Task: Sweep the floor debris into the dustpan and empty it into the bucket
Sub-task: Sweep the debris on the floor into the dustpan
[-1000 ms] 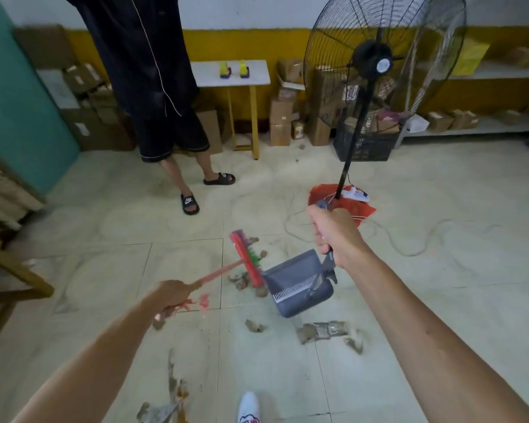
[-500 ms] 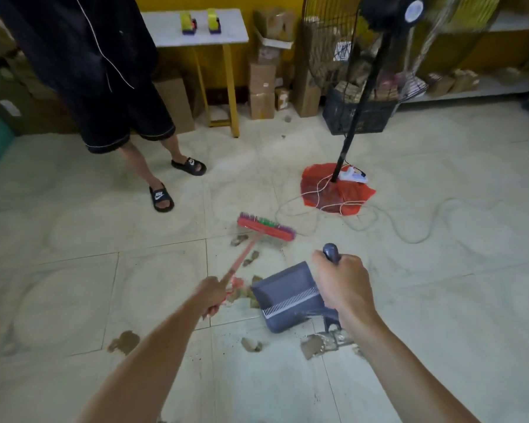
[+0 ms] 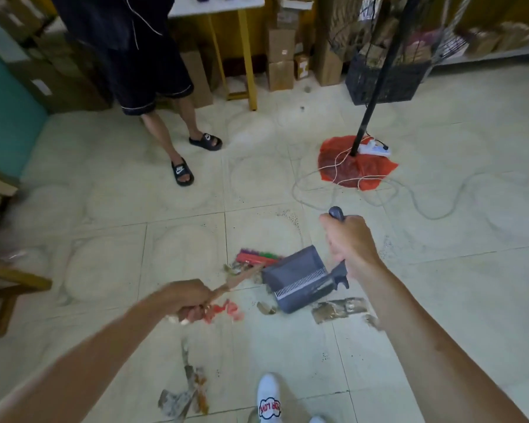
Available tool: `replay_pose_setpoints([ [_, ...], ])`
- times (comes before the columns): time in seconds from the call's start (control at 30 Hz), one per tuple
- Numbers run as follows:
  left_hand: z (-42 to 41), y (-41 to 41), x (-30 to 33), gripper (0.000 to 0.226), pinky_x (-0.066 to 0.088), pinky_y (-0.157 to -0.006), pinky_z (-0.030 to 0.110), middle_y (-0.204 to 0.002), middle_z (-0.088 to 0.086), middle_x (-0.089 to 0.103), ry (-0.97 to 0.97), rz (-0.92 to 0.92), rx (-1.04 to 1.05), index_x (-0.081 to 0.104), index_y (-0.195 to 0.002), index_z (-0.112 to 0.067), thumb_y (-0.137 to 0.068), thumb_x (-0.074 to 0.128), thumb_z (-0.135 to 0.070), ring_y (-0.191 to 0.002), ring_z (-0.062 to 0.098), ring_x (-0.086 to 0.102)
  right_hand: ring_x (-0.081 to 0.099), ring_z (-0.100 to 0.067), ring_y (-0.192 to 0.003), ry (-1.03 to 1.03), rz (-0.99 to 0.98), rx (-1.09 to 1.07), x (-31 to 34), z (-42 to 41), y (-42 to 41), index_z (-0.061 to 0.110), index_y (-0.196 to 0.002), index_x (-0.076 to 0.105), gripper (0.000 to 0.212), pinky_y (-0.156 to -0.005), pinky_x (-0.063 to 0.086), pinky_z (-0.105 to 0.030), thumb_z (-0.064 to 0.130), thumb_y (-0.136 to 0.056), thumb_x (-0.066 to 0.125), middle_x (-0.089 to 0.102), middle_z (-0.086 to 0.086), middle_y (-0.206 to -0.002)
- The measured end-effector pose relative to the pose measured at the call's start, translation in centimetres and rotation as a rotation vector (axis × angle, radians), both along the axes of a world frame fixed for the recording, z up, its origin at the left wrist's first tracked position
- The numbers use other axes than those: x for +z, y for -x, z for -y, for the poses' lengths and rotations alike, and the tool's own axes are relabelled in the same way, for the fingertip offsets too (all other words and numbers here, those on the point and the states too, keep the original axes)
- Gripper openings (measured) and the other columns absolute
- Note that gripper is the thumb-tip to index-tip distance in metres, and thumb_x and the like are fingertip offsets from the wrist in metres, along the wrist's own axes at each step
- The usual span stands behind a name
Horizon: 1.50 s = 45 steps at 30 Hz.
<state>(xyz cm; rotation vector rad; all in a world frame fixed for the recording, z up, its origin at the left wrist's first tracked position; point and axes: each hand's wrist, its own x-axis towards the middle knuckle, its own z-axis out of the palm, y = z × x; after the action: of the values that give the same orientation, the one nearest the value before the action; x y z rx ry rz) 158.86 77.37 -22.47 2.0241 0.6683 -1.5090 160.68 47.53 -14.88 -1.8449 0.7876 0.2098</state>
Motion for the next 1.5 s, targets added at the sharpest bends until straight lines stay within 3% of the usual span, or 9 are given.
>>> replay_pose_setpoints([
  [0.1, -2.0, -0.9, 1.7, 0.039, 0.025, -0.026, 0.014, -0.042, -0.001, 0.040, 0.022, -0.018, 0.107, 0.065, -0.080, -0.002, -0.103, 0.041, -0.023, -0.026, 0.007, 0.027, 0.033, -0.012, -0.033, -0.006, 0.004, 0.021, 1.4, 1.6, 0.3, 0.019, -0.064, 0.046, 0.019, -0.036, 0.023, -0.019, 0.028, -0.076, 0.058, 0.043, 0.002, -0.051],
  [0.27, -0.5, 3.6, -1.9, 0.034, 0.030, -0.029, 0.019, -0.050, 0.002, 0.049, 0.040, 0.074, 0.136, 0.066, -0.088, -0.002, -0.101, 0.047, -0.027, -0.033, 0.010, 0.032, 0.032, -0.012, -0.032, -0.028, 0.032, 0.009, 0.6, 2.7, 2.7, 0.019, -0.064, 0.045, 0.022, -0.036, 0.024, -0.021, 0.028, -0.080, 0.058, 0.042, 0.002, -0.052],
  [0.4, 2.5, 9.2, -3.9, 0.040, 0.035, -0.028, 0.020, -0.049, 0.003, 0.054, -0.194, 0.190, -0.212, 0.067, -0.097, 0.004, -0.104, 0.041, -0.026, -0.027, 0.011, 0.042, 0.030, -0.011, -0.029, -0.026, 0.057, -0.007, -0.3, 2.5, 6.3, 0.021, -0.059, 0.039, 0.027, -0.037, 0.023, -0.019, 0.024, -0.081, 0.056, 0.040, 0.002, -0.051],
  [0.53, 1.3, 16.2, -1.3, 0.034, 0.040, -0.034, 0.019, -0.060, 0.001, 0.056, -0.272, 0.230, -0.356, 0.060, -0.119, -0.004, -0.106, 0.038, -0.026, -0.047, 0.012, 0.061, 0.033, -0.010, -0.028, 0.013, 0.078, 0.119, 0.8, 4.6, 10.1, 0.019, -0.064, 0.044, 0.022, -0.036, 0.025, -0.017, 0.026, -0.081, 0.055, 0.043, 0.001, -0.052],
  [0.73, 1.8, 21.0, 3.8, 0.029, 0.029, -0.030, 0.019, -0.060, 0.005, 0.054, -0.151, 0.132, -0.043, 0.068, -0.091, 0.001, -0.101, 0.051, -0.021, -0.031, 0.008, 0.038, 0.030, -0.008, -0.024, 0.025, 0.083, 0.103, 3.3, 9.5, 16.6, 0.019, -0.068, 0.041, 0.016, -0.031, 0.022, -0.012, 0.024, -0.076, 0.054, 0.044, 0.001, -0.053],
  [0.87, 6.7, 22.3, 5.7, 0.033, 0.024, -0.037, 0.016, -0.067, 0.013, 0.050, -0.088, 0.225, -0.035, 0.069, -0.106, 0.007, -0.099, 0.053, -0.021, -0.036, 0.013, 0.034, 0.030, -0.008, -0.021, 0.019, 0.136, 0.052, 3.6, 13.1, 20.9, 0.016, -0.065, 0.044, 0.017, -0.031, 0.024, -0.012, 0.022, -0.077, 0.056, 0.048, -0.002, -0.055],
  [1.17, 26.4, 22.7, 2.2, 0.040, 0.031, -0.045, 0.024, -0.068, 0.013, 0.055, -0.025, 0.372, -0.346, 0.063, -0.090, -0.003, -0.101, 0.044, -0.037, -0.042, 0.017, 0.040, 0.031, -0.010, -0.026, 0.015, 0.092, -0.051, 3.6, 21.0, 28.2, 0.016, -0.061, 0.042, 0.022, -0.030, 0.022, -0.013, 0.020, -0.079, 0.053, 0.043, 0.000, -0.052],
  [1.37, 33.3, 24.4, -3.7, 0.054, 0.036, -0.041, 0.016, -0.046, 0.000, 0.052, 0.000, 0.403, -0.593, 0.059, -0.071, -0.009, -0.098, 0.044, -0.053, -0.029, 0.009, 0.041, 0.033, -0.009, -0.027, 0.012, 0.011, -0.032, 4.8, 25.6, 33.6, 0.018, -0.064, 0.046, 0.021, -0.032, 0.025, -0.014, 0.024, -0.081, 0.057, 0.041, 0.009, -0.040],
  [1.5, 31.9, 25.1, -6.2, 0.033, 0.037, -0.036, 0.017, -0.057, -0.001, 0.058, -0.024, 0.287, -0.668, 0.065, -0.101, -0.004, -0.104, 0.038, -0.023, -0.024, 0.002, 0.044, 0.030, -0.008, -0.029, -0.050, -0.016, -0.086, 5.1, 27.7, 36.9, 0.019, -0.065, 0.042, 0.022, -0.036, 0.021, -0.018, 0.021, -0.082, 0.056, 0.037, 0.009, -0.041],
])
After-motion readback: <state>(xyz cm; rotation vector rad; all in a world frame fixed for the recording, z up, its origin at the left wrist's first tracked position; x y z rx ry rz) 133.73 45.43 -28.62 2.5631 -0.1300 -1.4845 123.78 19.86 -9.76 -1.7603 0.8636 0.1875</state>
